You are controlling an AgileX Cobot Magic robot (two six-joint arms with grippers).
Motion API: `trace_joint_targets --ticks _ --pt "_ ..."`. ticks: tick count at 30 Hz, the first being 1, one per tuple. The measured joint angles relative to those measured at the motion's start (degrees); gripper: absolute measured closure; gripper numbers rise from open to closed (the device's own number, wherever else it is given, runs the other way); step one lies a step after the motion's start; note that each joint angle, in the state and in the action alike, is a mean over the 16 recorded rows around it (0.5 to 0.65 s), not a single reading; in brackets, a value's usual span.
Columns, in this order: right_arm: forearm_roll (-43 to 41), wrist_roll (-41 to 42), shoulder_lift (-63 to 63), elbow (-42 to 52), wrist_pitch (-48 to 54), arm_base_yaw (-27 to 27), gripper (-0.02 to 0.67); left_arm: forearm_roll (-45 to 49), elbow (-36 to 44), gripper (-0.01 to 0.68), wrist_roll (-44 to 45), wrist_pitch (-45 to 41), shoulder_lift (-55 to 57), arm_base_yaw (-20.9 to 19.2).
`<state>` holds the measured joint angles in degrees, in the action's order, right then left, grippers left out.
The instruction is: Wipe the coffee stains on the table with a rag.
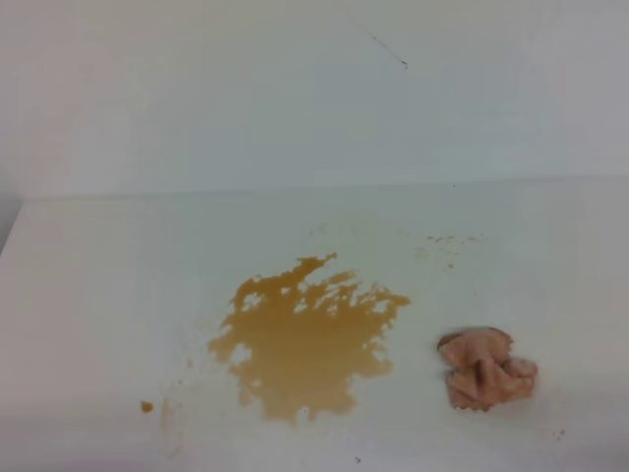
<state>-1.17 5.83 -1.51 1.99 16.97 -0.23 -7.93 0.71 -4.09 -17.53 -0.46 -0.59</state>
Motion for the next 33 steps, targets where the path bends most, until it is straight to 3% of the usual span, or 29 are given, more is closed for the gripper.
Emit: trace_joint_targets --ticks 17,33 --pt "0.8 0.0 0.0 0.0 -2.3 0.0 0.652 0.0 0.1 0.673 0.0 0.0 -0.1 0.0" --pt "10.1 0.0 0.0 0.0 -16.3 0.0 0.652 0.0 0.0 0.673 0.0 0.0 0.0 0.0"
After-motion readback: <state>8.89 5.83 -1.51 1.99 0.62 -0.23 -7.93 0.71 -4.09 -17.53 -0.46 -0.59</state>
